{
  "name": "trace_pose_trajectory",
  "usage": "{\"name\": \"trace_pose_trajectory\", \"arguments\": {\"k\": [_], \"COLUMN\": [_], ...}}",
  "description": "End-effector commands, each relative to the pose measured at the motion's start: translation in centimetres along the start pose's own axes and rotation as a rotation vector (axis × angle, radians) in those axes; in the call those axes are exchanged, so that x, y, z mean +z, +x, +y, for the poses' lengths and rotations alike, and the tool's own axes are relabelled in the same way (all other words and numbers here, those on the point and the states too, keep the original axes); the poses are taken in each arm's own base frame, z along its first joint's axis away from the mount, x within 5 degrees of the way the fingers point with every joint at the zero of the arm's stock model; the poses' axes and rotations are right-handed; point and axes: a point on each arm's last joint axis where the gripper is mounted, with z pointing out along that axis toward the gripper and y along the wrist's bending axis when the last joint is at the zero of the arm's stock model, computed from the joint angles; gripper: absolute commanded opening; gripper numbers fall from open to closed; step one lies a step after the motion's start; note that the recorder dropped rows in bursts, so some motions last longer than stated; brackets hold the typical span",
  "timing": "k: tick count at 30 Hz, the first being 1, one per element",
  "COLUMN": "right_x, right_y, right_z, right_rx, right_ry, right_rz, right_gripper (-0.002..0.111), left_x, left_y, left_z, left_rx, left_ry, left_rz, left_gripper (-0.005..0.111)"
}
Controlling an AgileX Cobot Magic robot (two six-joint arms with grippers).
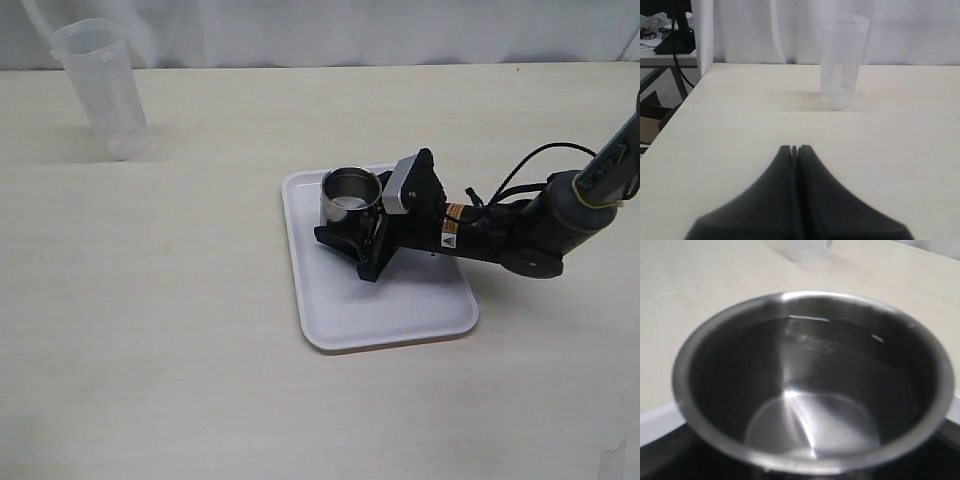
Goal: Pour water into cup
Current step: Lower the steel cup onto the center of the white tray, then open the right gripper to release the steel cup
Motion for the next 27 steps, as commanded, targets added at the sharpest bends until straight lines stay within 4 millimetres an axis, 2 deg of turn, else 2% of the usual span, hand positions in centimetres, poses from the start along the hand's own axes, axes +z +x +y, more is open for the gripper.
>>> {"name": "trace_pose_trajectory", "arguments": {"k": [1,3,5,16,21,27], "right_x": [-0.14,-0.14,-0.14,-0.18,-0.28,-0.36], "right_y": [-0.43,-0.43,-0.43,-0.67,-0.69,-1.21], "right_z": [-0.16,-0.16,-0.16,-0.2,-0.25,-0.22], "right_rx": [0.008,0.008,0.008,0.009,0.002,-0.011], "right_ry": [0.007,0.007,0.007,0.007,0.014,0.005], "right_rz": [-0.043,-0.043,-0.043,-0.05,-0.018,-0.037], "right_gripper": [0.056,0.073,0.078,0.078,0.093,0.094], "left_x": [0.01,0.01,0.01,0.01,0.01,0.01], "left_y": [0.0,0.0,0.0,0.0,0.0,0.0], "left_z": [-0.02,-0.02,-0.02,-0.02,-0.02,-0.02], "left_rx": [-0.011,-0.011,-0.011,-0.011,-0.011,-0.011], "left_ry": [0.002,0.002,0.002,0.002,0.002,0.002], "left_rz": [-0.009,-0.009,-0.009,-0.009,-0.009,-0.009], "left_gripper": [0.0,0.0,0.0,0.0,0.0,0.0]}}
